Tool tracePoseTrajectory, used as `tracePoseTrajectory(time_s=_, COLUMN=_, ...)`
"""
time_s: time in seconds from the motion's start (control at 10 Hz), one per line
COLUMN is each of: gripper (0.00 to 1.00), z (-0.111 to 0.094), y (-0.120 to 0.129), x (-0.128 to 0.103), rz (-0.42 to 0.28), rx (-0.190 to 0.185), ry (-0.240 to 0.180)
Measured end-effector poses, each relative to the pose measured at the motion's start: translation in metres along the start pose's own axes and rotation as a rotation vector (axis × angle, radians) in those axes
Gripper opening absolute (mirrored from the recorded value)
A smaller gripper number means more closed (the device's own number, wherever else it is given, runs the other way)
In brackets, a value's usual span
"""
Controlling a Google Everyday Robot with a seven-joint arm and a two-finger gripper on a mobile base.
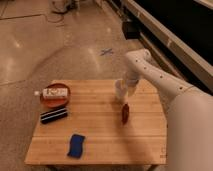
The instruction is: Pick up the ceramic cup
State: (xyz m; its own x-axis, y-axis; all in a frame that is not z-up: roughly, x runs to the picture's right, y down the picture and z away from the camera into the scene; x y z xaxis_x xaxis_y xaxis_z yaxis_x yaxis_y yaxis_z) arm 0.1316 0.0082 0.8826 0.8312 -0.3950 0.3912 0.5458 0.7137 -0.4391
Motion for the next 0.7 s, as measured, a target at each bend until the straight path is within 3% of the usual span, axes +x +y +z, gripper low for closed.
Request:
tracePoseTrajectory(time_s=0.3, gripper=0.04, z=0.005, y=-0.001, x=-0.002, rz=0.008, rx=0.006, ry=-0.013)
tracePoseTrajectory(time_s=0.7, gripper=0.00, z=-0.020, y=-0.003, x=-0.003, rz=0.006, rx=0.066, ry=-0.039)
